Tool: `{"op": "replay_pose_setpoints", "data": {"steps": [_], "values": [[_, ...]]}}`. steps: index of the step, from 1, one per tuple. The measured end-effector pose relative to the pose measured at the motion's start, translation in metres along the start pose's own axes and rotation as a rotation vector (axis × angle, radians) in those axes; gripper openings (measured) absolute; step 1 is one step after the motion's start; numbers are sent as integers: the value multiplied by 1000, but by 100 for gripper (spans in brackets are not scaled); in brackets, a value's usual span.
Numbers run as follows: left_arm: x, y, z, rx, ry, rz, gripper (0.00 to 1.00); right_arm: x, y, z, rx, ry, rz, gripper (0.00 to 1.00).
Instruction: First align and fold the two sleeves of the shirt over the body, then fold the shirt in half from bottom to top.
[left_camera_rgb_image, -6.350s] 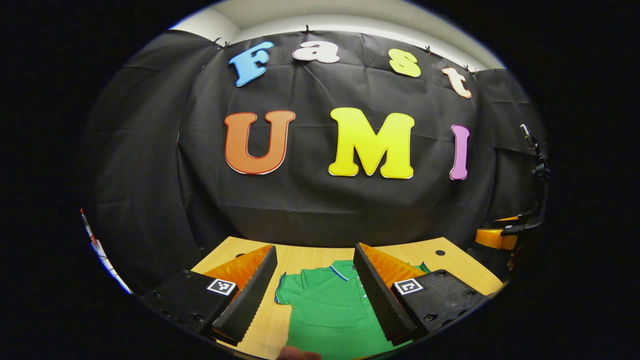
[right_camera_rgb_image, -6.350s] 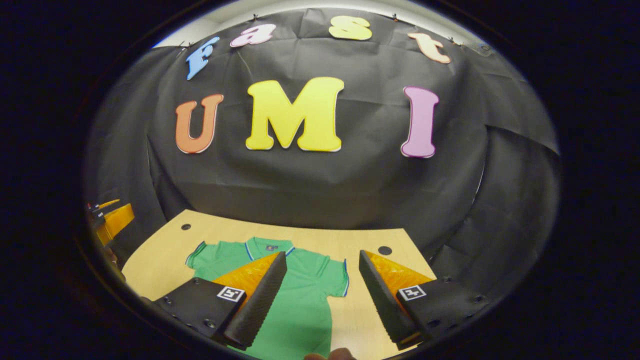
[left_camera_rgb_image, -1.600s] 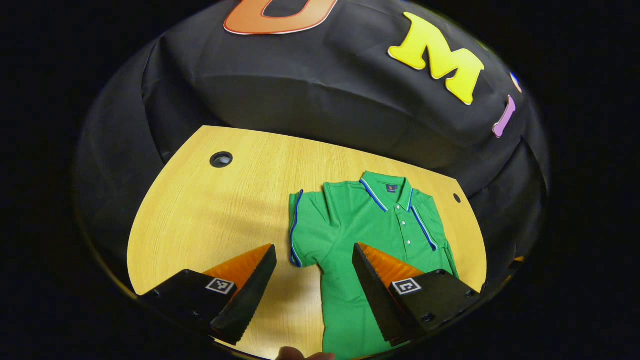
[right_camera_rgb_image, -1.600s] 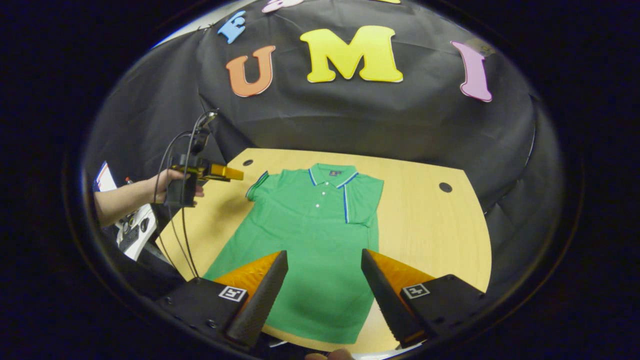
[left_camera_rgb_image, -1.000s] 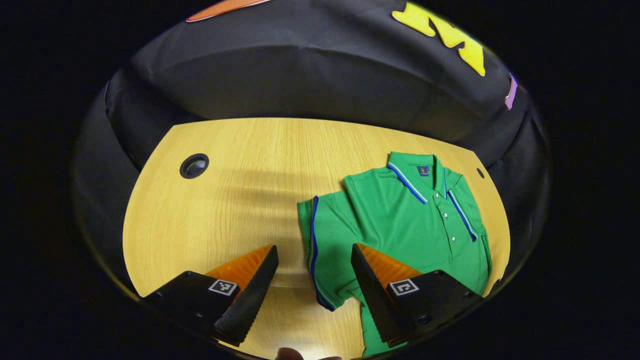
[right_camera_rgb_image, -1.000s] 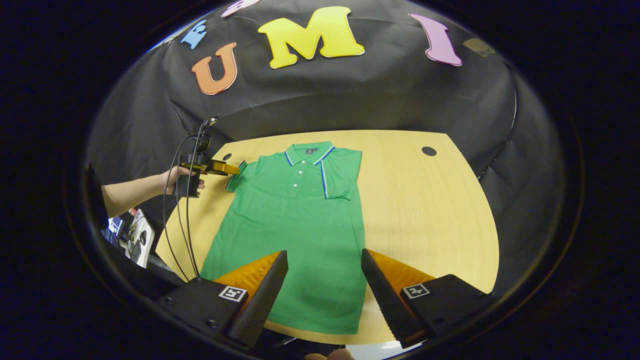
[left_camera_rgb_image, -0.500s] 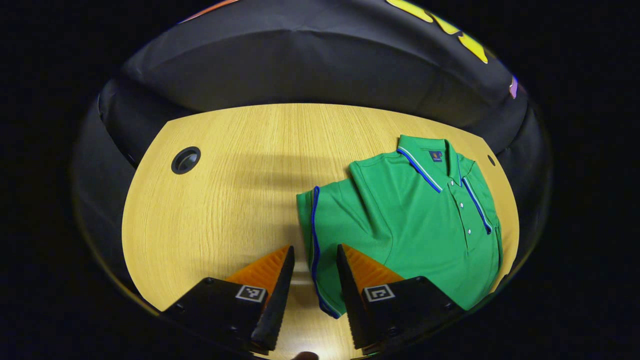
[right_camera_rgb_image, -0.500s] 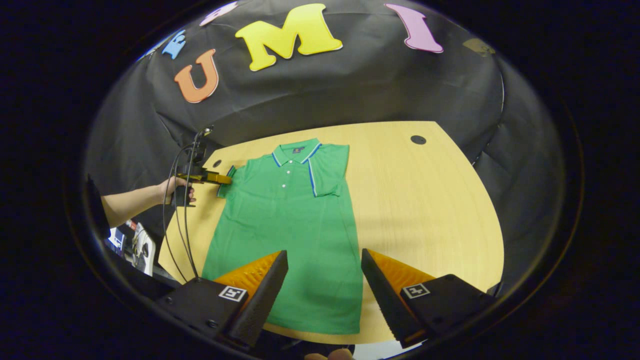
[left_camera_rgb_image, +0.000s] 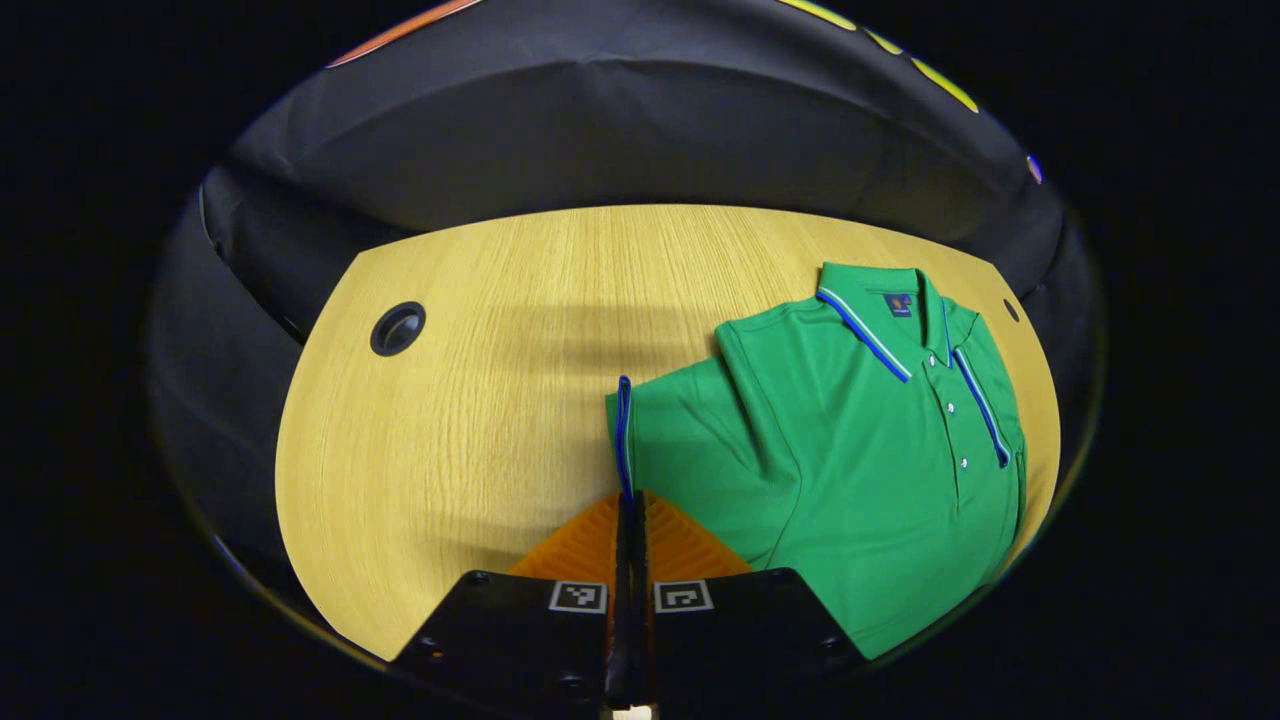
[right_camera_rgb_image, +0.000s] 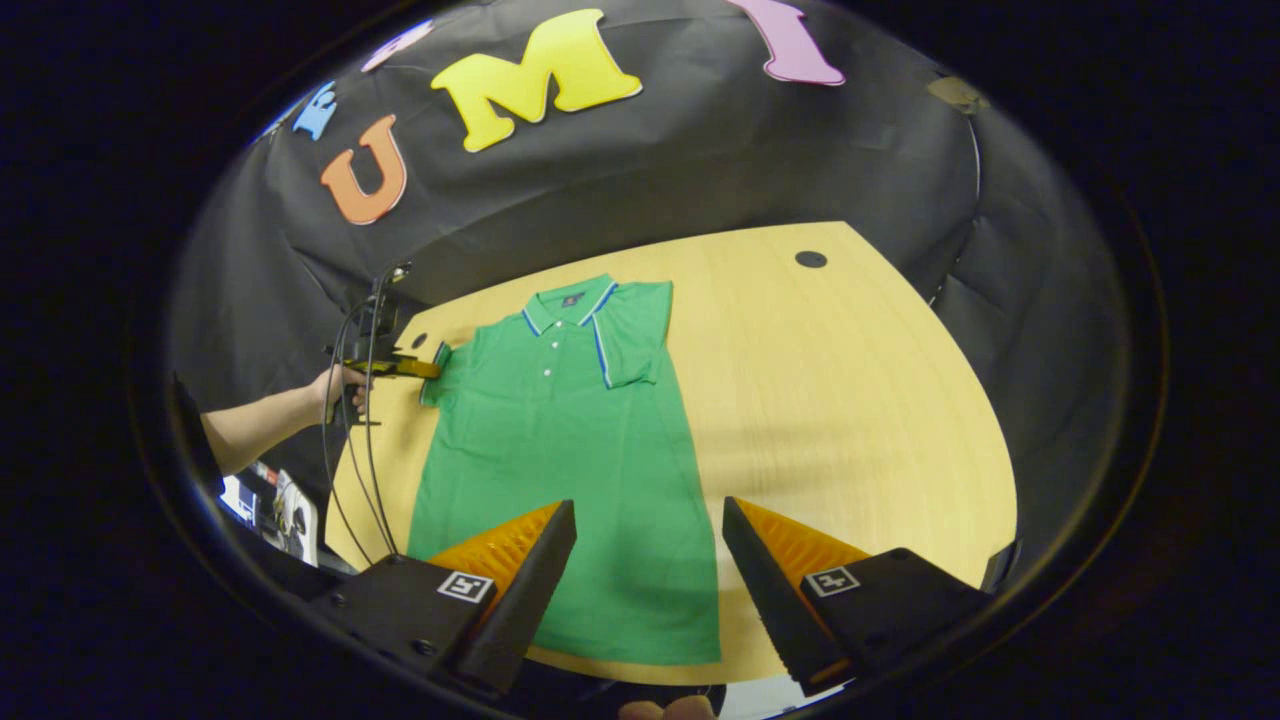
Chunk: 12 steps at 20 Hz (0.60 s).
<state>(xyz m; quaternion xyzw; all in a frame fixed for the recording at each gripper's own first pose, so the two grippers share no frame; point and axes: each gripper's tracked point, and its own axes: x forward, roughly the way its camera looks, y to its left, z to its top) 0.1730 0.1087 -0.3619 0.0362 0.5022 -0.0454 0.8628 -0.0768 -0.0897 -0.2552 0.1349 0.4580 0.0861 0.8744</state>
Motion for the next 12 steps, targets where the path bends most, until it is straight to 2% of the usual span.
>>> {"op": "replay_pose_setpoints", "data": {"steps": [6, 10, 12], "values": [[-40, -32, 30, -52, -87, -28, 3, -10, -5, 2, 40, -31, 15, 97], [-55, -80, 51, 7, -121, -88, 3, -22, -12, -1, 59, -55, 6, 96], [-60, -113, 55, 28, -119, -152, 3, -29, -18, -3, 72, -67, -3, 96]]}}
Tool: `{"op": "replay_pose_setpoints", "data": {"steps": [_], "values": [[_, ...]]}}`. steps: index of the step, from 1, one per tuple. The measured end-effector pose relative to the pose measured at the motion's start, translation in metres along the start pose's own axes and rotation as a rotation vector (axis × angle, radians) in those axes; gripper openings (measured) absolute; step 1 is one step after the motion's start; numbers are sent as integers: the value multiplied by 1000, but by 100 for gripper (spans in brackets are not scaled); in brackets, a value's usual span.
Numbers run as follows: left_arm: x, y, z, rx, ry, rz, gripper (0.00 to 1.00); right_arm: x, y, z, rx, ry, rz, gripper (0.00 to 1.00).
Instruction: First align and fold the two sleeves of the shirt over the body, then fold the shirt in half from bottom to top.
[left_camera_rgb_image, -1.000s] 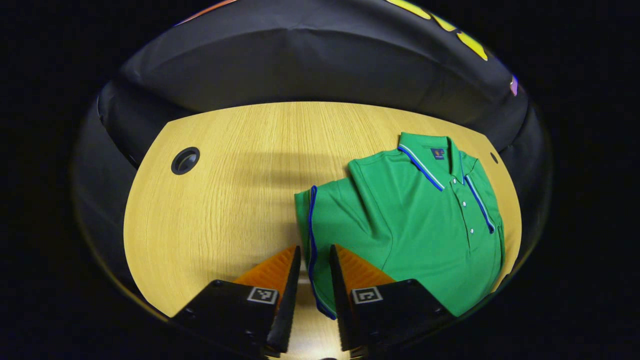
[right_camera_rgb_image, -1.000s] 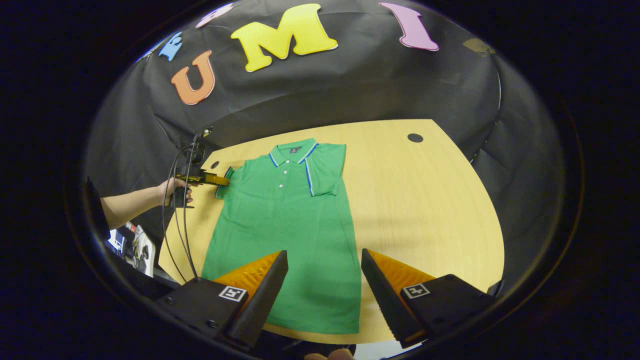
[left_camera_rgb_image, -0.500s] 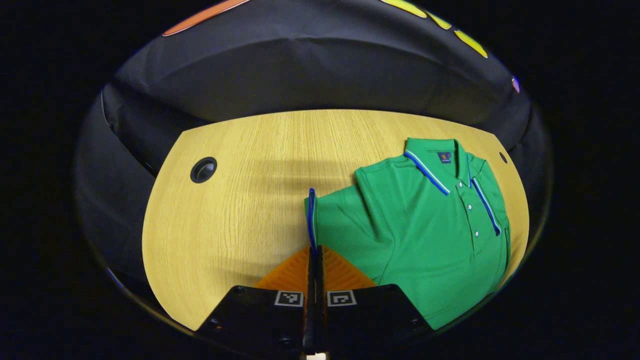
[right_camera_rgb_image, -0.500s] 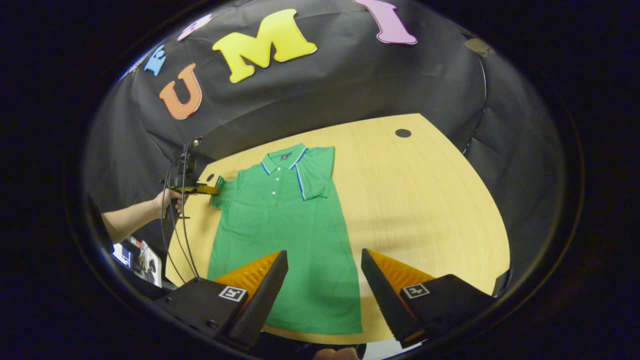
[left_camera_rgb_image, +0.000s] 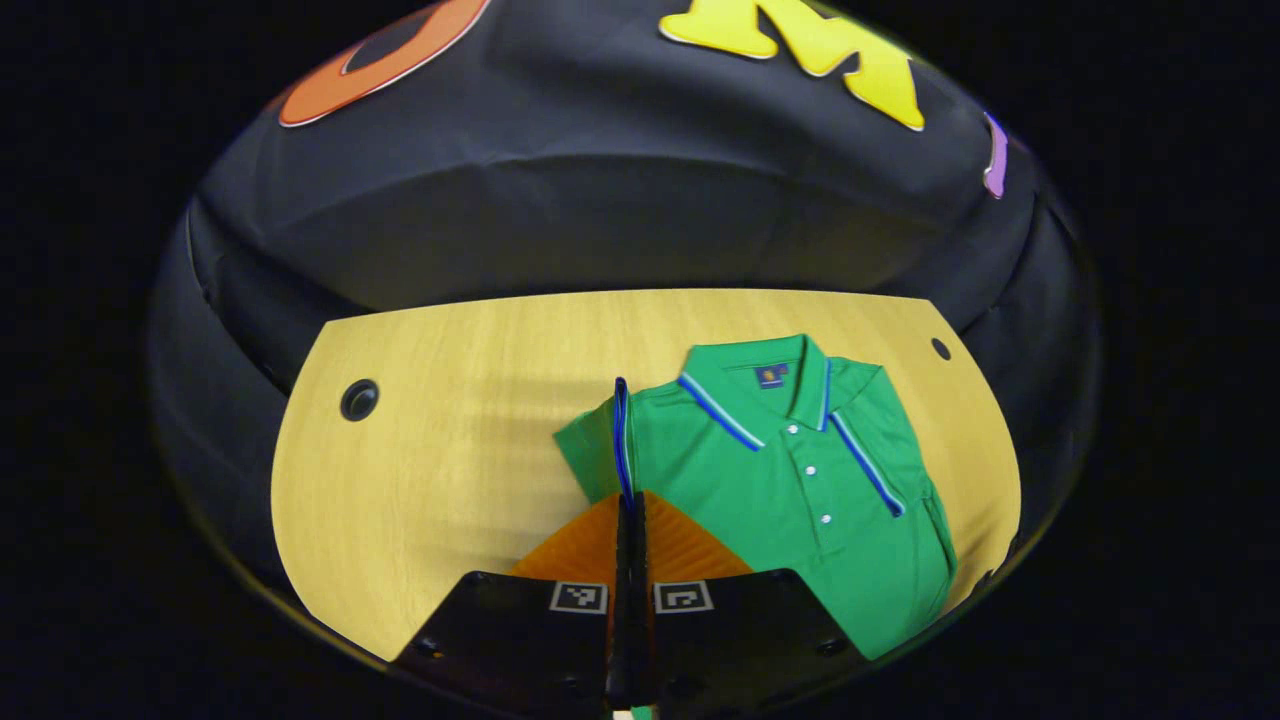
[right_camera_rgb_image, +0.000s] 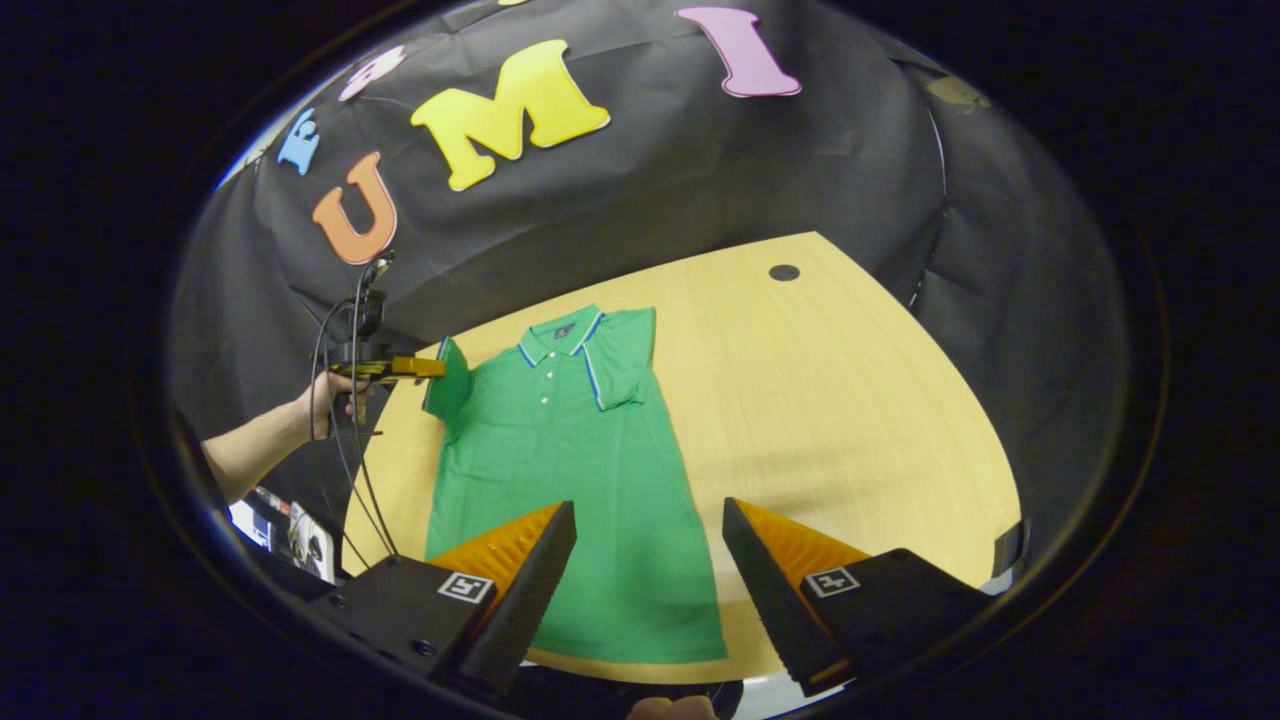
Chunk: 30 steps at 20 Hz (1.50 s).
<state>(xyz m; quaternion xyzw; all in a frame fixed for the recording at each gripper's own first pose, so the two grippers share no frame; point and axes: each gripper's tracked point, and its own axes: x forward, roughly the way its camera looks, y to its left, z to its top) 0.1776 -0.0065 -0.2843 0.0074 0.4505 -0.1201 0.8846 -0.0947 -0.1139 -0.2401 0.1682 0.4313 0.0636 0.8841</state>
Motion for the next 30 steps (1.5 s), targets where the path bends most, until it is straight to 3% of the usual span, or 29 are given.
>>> {"op": "replay_pose_setpoints", "data": {"steps": [2, 4, 8, 13, 19, 24, 26, 30], "values": [[0, -35, -3, 29, 24, -78, 3, -6, -4, 0, 7, -10, -8, 96], [-7, -47, 1, 51, 23, -110, 7, -10, -9, -1, 13, -19, -14, 96], [-21, -54, 6, 42, -17, -101, 96, -14, -11, -2, 15, -28, -14, 96], [-65, -41, -5, -24, -70, -72, 99, -12, -4, 0, -80, -25, -21, 96], [-130, -31, -66, -60, -98, -80, 99, -10, 13, -11, -217, -3, -13, 97], [-164, -37, -157, -44, -55, -79, 99, -7, 2, -45, -318, 62, -48, 98], [-168, -37, -206, -15, -2, -64, 99, -4, -15, -64, -379, 106, -105, 98], [-184, -36, -296, -2, 125, -44, 99, -6, -32, -102, -414, 195, -139, 98]]}}
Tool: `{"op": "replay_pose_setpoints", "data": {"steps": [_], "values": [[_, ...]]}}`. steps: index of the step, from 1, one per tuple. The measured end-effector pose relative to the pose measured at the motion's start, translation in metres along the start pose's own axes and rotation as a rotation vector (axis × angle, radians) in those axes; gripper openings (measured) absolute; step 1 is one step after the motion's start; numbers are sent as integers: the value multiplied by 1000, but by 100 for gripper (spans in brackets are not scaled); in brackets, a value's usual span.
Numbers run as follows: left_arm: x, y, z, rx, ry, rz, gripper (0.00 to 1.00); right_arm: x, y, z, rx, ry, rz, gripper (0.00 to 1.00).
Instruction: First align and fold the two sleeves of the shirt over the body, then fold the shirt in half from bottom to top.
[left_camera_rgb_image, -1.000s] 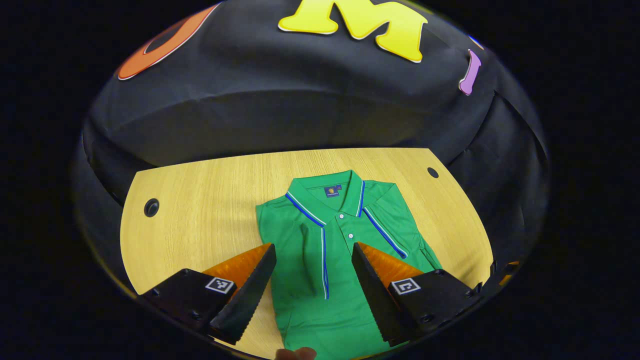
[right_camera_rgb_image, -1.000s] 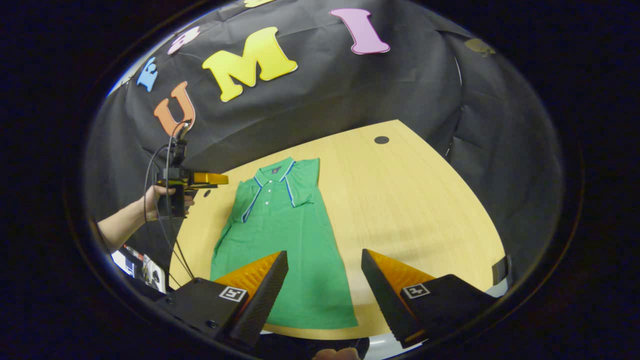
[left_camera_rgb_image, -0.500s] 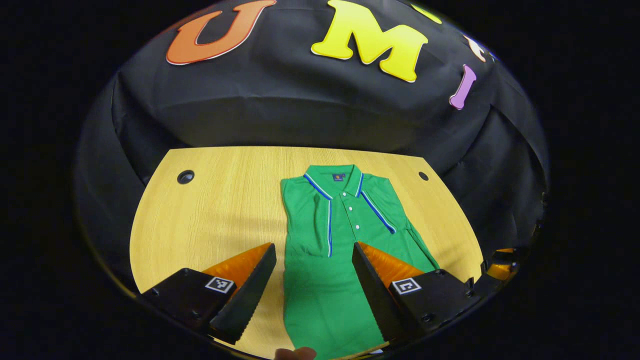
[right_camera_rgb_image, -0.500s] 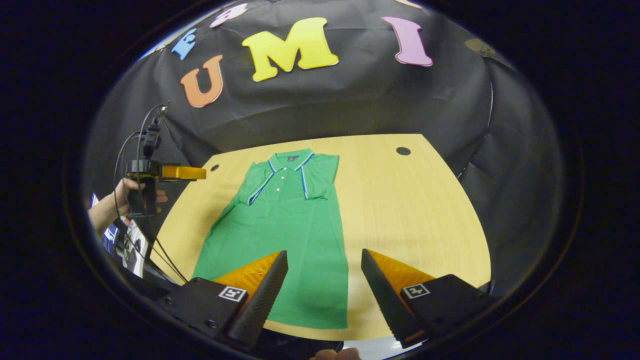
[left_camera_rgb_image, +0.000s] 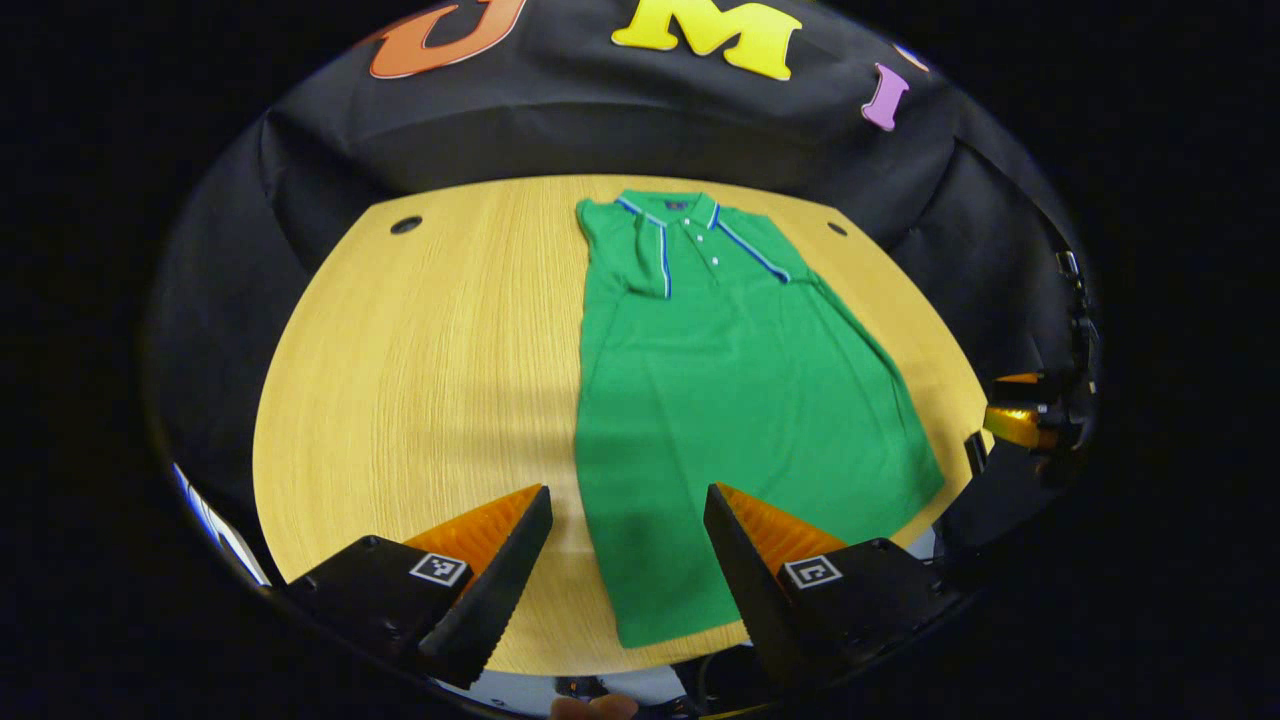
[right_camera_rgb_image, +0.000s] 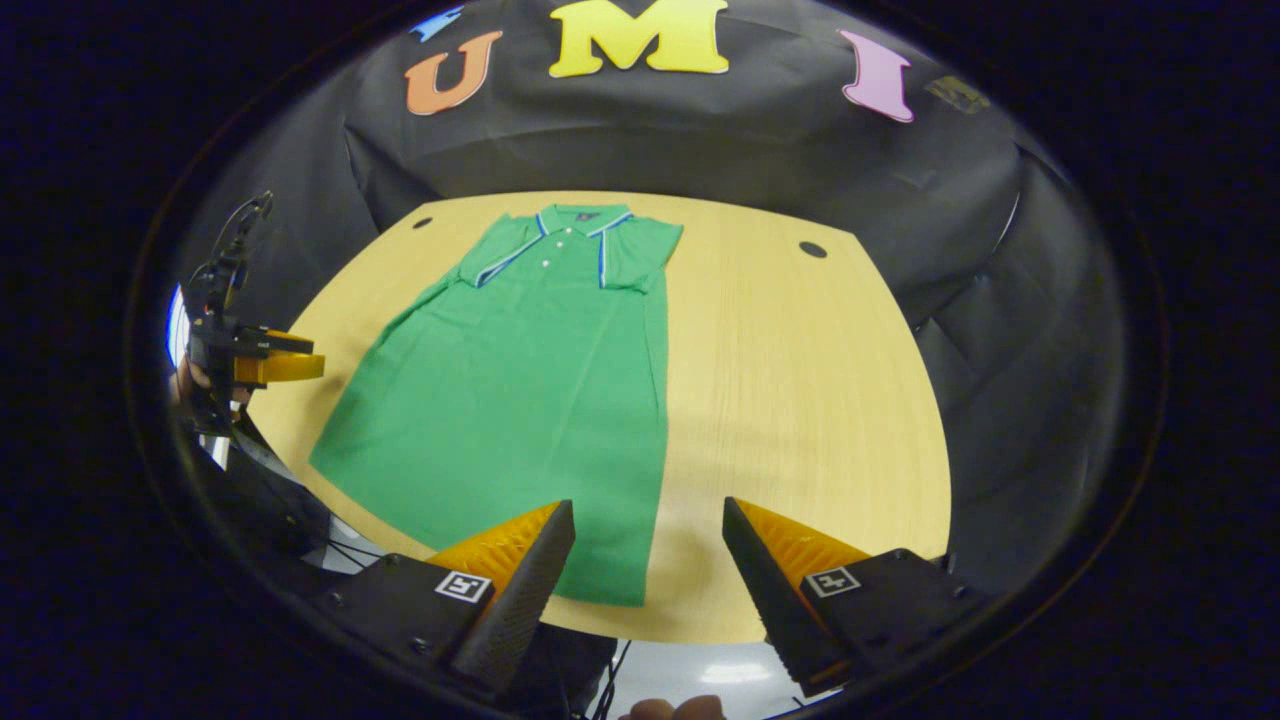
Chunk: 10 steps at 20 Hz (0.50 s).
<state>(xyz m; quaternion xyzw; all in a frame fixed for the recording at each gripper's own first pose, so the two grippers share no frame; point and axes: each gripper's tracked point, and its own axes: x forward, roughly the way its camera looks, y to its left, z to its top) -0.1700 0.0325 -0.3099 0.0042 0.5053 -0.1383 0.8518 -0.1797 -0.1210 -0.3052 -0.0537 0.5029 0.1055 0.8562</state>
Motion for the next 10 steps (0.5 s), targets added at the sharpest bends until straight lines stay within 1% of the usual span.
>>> {"op": "replay_pose_setpoints", "data": {"steps": [2, 6, 7, 10], "values": [[-8, -4, -28, -3, 40, 4, 99, 3, -1, -13, -18, 24, -7, 98], [-17, -10, -61, -42, 96, 15, 99, 11, 0, -38, -34, 76, -7, 98], [-18, -12, -69, -57, 111, 11, 100, 12, 1, -44, -44, 87, -7, 98], [-19, -15, -87, -57, 142, 19, 99, 18, 2, -60, -85, 114, -7, 98]]}}
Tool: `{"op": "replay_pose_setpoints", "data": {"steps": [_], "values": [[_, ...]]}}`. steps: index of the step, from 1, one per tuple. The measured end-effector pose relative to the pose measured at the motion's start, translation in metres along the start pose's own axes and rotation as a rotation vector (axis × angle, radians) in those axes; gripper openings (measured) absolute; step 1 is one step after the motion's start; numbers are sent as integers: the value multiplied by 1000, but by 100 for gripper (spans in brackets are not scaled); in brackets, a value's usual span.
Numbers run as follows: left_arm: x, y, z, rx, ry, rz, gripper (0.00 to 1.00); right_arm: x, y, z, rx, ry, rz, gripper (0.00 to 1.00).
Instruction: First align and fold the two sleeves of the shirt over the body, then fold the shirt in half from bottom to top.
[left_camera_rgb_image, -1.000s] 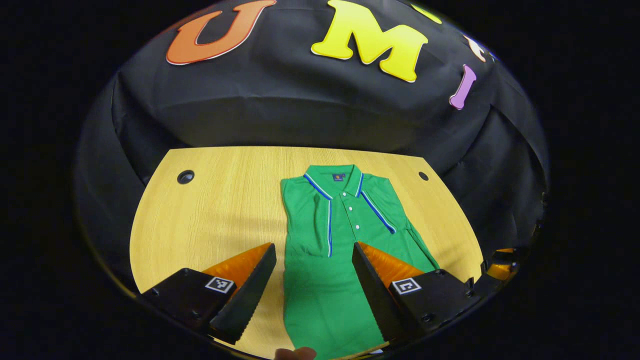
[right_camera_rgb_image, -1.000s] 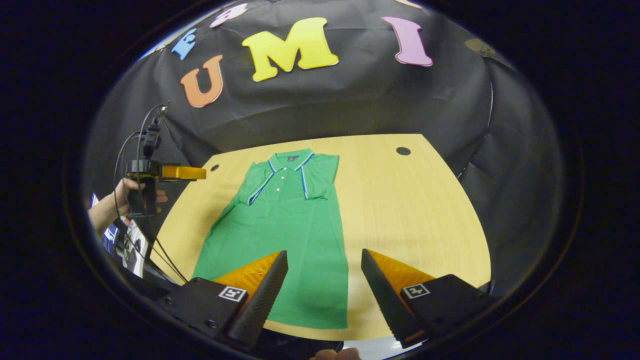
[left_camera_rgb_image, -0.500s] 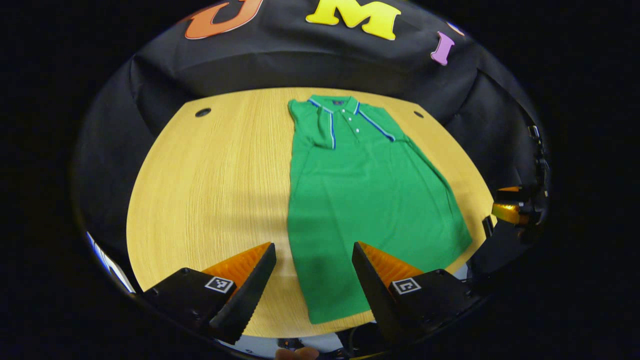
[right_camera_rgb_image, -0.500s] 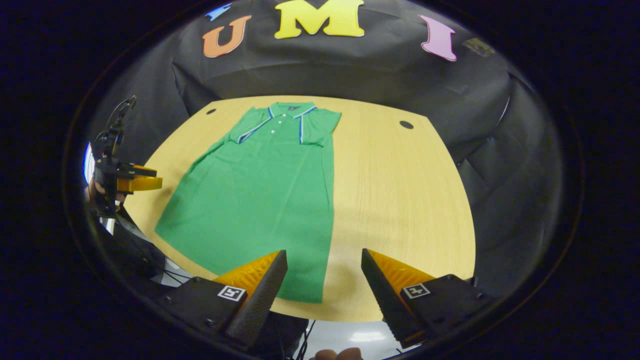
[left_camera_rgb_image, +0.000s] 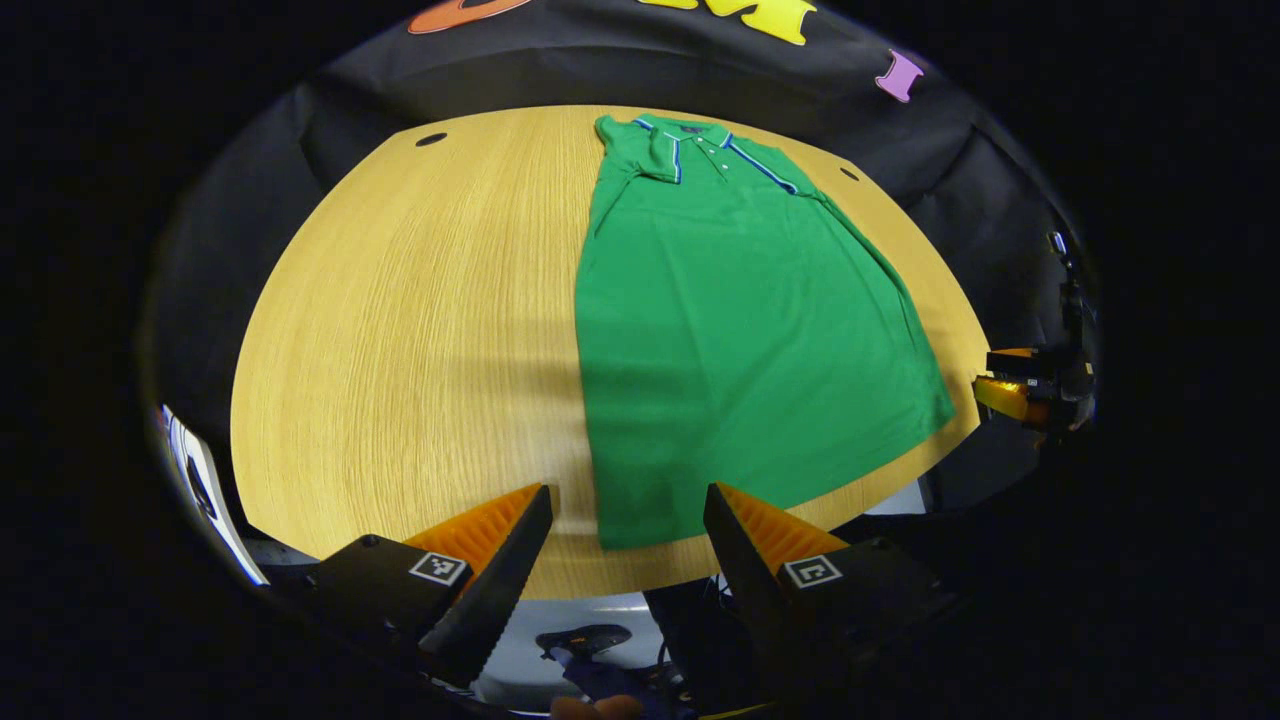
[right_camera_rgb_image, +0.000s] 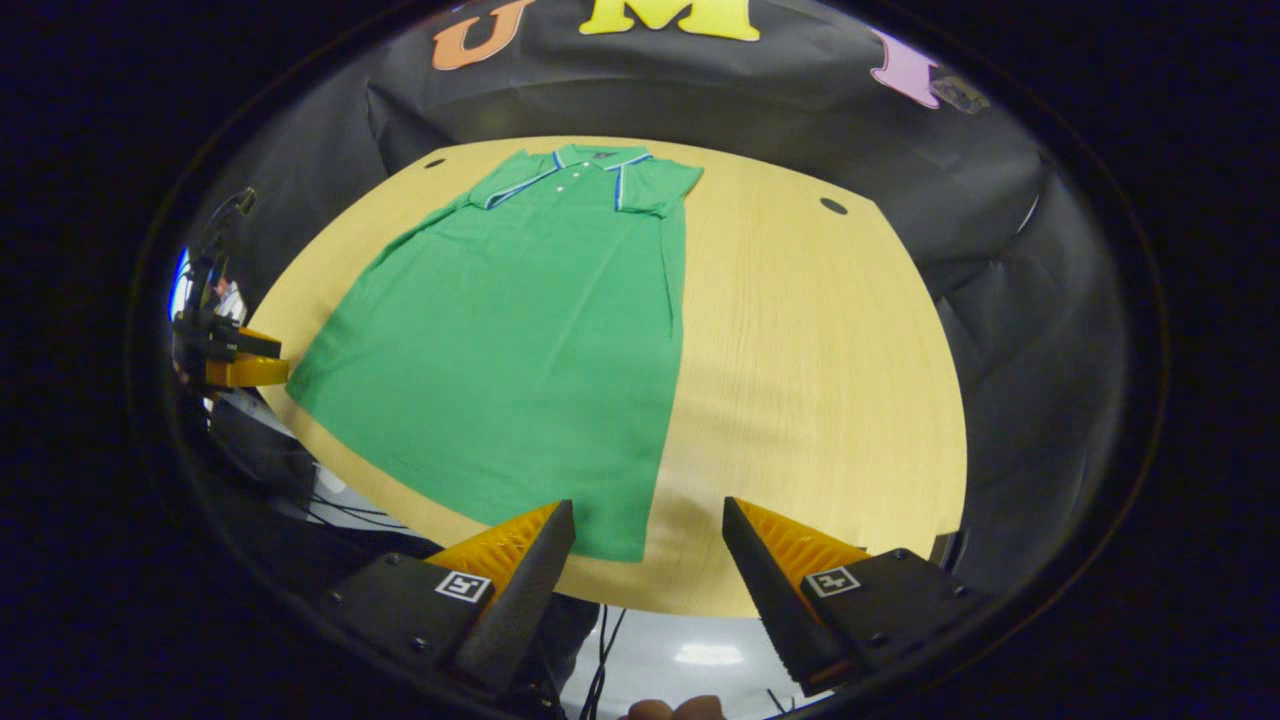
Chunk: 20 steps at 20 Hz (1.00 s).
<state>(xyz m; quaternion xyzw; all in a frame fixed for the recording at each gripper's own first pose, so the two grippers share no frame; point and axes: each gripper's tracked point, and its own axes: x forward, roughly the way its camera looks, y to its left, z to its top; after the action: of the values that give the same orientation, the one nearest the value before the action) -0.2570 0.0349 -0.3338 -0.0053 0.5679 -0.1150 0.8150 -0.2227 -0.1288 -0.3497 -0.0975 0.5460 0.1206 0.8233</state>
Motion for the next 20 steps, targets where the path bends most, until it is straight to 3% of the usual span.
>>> {"op": "replay_pose_setpoints", "data": {"steps": [3, 4, 20], "values": [[3, -2, -12, -13, 27, 12, 99, 7, 4, -6, -4, 18, 7, 98], [3, -1, -13, -17, 34, 18, 99, 9, 5, -5, -2, 20, 8, 92], [19, -5, -16, -3, 88, 52, 99, 40, 19, -9, 50, 71, 54, 92]]}}
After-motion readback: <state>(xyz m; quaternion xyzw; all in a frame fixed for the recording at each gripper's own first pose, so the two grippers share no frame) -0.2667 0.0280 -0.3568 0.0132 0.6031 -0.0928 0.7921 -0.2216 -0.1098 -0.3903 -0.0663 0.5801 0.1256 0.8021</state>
